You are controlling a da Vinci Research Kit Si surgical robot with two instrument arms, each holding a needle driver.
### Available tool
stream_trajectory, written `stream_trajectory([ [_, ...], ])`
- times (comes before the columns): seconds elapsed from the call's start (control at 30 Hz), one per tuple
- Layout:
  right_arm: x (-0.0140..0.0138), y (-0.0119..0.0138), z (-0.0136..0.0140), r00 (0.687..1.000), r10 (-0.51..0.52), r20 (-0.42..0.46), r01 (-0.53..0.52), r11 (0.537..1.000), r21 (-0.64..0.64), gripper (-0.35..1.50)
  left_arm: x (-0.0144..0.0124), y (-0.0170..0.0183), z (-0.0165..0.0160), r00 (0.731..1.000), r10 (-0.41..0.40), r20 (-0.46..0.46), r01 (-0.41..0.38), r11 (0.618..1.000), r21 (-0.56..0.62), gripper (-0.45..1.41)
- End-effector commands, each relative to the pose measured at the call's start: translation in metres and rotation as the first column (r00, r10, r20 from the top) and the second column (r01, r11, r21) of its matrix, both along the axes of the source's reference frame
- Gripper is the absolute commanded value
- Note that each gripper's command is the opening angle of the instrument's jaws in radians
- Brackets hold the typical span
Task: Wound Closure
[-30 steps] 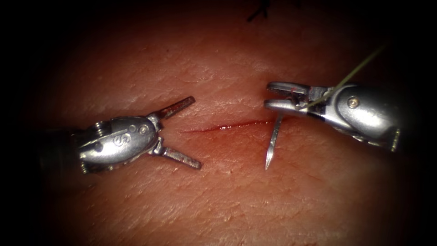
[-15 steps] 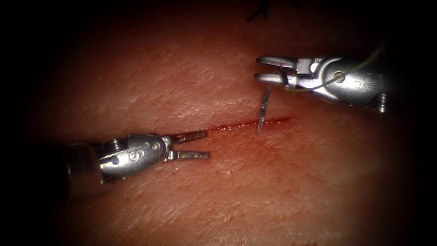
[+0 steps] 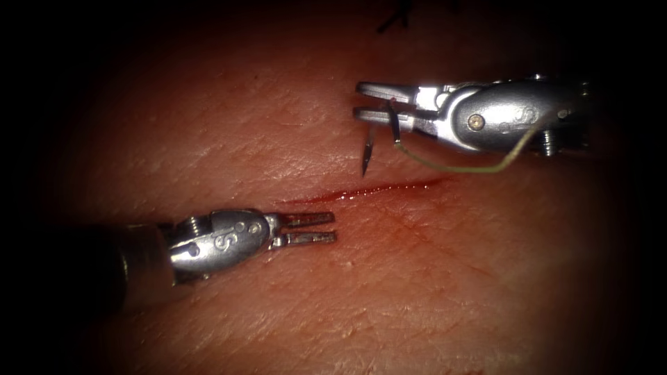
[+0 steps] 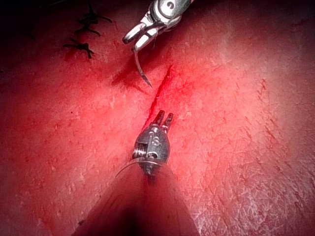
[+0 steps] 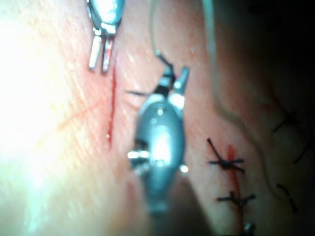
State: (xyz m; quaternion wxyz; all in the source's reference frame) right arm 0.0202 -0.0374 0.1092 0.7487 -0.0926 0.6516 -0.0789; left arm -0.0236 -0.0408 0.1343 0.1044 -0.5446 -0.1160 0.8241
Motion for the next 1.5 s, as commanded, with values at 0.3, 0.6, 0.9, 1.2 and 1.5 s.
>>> stream_trajectory([
  [0.3, 0.0019, -0.0001, 0.0013, 1.000, -0.008, -0.031, 0.006, 0.998, -0.059, -0.35, -0.0006, -0.0011, 0.0027, 1.000, 0.006, -0.005, -0.006, 0.999, 0.035, 0.02],
  [0.6, 0.0020, 0.0000, 0.0008, 0.999, -0.005, -0.037, 0.003, 0.998, -0.061, -0.35, 0.0002, -0.0010, 0.0041, 1.000, 0.007, -0.004, -0.007, 0.999, 0.048, 0.02],
  [0.9, 0.0031, -0.0010, 0.0015, 0.998, -0.024, -0.053, 0.016, 0.990, -0.138, -0.35, 0.0004, -0.0010, 0.0041, 1.000, 0.009, -0.002, -0.009, 0.999, 0.048, 0.01],
  [1.2, 0.0032, -0.0014, 0.0023, 0.998, -0.046, -0.051, 0.035, 0.978, -0.204, -0.35, 0.0006, -0.0009, 0.0038, 1.000, 0.011, -0.001, -0.011, 0.999, 0.050, -0.03],
  [1.5, 0.0031, -0.0016, 0.0028, 0.997, -0.060, -0.043, 0.048, 0.973, -0.225, -0.35, 0.0006, -0.0009, 0.0035, 1.000, 0.011, 0.000, -0.011, 0.999, 0.052, -0.08],
])
